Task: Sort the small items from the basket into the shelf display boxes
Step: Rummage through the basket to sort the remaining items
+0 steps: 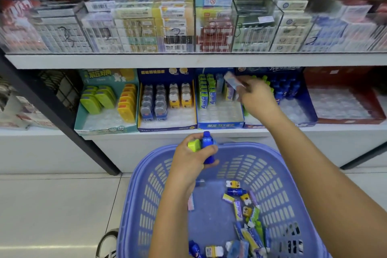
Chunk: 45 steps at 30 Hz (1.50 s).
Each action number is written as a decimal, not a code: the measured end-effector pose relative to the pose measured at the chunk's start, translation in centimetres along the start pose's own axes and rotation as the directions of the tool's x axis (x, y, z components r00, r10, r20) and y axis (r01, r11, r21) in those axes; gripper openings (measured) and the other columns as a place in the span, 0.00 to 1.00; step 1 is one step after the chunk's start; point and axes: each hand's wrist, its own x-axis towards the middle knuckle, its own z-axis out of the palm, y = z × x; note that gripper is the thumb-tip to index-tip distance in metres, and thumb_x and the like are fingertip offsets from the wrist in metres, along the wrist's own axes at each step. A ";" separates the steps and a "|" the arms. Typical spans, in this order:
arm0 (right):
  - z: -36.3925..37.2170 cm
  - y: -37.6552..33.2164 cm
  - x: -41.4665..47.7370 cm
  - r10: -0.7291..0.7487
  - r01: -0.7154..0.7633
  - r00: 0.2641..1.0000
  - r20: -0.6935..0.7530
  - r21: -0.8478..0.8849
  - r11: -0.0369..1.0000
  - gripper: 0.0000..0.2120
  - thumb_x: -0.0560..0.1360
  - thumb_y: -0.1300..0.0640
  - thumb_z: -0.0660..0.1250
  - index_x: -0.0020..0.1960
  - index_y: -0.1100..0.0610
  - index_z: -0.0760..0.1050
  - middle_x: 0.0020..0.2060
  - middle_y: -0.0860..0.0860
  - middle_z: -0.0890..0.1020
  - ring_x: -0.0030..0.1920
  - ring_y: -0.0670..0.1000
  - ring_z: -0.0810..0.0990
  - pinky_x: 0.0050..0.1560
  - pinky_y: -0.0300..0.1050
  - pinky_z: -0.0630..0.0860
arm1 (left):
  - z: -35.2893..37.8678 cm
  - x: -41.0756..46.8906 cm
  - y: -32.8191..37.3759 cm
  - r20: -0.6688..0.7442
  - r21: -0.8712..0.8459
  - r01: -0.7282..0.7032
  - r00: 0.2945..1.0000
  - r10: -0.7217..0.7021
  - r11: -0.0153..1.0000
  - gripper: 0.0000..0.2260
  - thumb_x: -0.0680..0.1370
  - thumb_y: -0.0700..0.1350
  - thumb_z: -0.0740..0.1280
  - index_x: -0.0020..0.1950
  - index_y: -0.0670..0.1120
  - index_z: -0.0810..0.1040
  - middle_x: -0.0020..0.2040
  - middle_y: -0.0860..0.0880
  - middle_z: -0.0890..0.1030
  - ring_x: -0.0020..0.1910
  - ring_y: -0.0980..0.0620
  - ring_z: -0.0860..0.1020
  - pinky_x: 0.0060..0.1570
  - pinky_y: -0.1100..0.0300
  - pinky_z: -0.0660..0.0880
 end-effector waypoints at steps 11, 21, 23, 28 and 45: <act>1.2 0.5 6.8 -0.002 0.010 0.987 0.161 -0.051 0.999 0.04 0.77 0.52 0.65 0.49 0.50 0.77 0.44 0.49 0.81 0.46 0.49 0.79 0.48 0.38 0.73 | -0.8 1.5 -0.3 -0.084 -0.026 -0.030 0.996 0.028 0.999 0.13 0.68 0.37 0.76 0.49 0.48 0.79 0.45 0.47 0.83 0.36 0.55 0.81 0.40 0.55 0.81; 1.5 1.5 8.1 -0.062 0.118 0.970 0.237 -0.231 0.966 0.09 0.78 0.54 0.64 0.56 0.54 0.77 0.47 0.46 0.77 0.47 0.45 0.74 0.46 0.37 0.67 | -1.1 1.8 0.1 -0.080 -0.079 -0.015 0.997 0.009 0.997 0.14 0.69 0.37 0.75 0.52 0.46 0.78 0.44 0.47 0.82 0.38 0.55 0.81 0.39 0.55 0.80; 1.5 1.6 8.2 -0.071 0.134 0.963 0.260 -0.233 0.963 0.07 0.77 0.55 0.64 0.54 0.53 0.77 0.46 0.46 0.78 0.47 0.46 0.76 0.47 0.39 0.69 | -1.2 1.8 0.1 -0.082 -0.078 -0.016 0.997 0.010 0.997 0.15 0.69 0.37 0.75 0.53 0.46 0.78 0.45 0.47 0.82 0.39 0.54 0.81 0.40 0.55 0.80; 2.3 1.8 8.2 -0.065 0.133 0.963 0.260 -0.254 0.958 0.08 0.77 0.55 0.65 0.54 0.54 0.78 0.49 0.50 0.81 0.51 0.50 0.78 0.51 0.41 0.71 | -1.2 1.8 0.1 -0.078 -0.076 -0.015 0.997 0.009 0.997 0.14 0.69 0.37 0.75 0.51 0.47 0.79 0.45 0.47 0.83 0.38 0.55 0.82 0.40 0.55 0.81; 2.1 0.7 9.3 0.007 0.212 0.908 0.418 -0.476 0.853 0.07 0.75 0.56 0.65 0.51 0.56 0.78 0.51 0.53 0.80 0.51 0.56 0.77 0.52 0.50 0.76 | -1.1 1.1 0.7 -0.002 -0.070 -0.044 0.999 0.044 0.997 0.16 0.70 0.34 0.73 0.55 0.43 0.78 0.47 0.44 0.83 0.42 0.52 0.81 0.42 0.56 0.80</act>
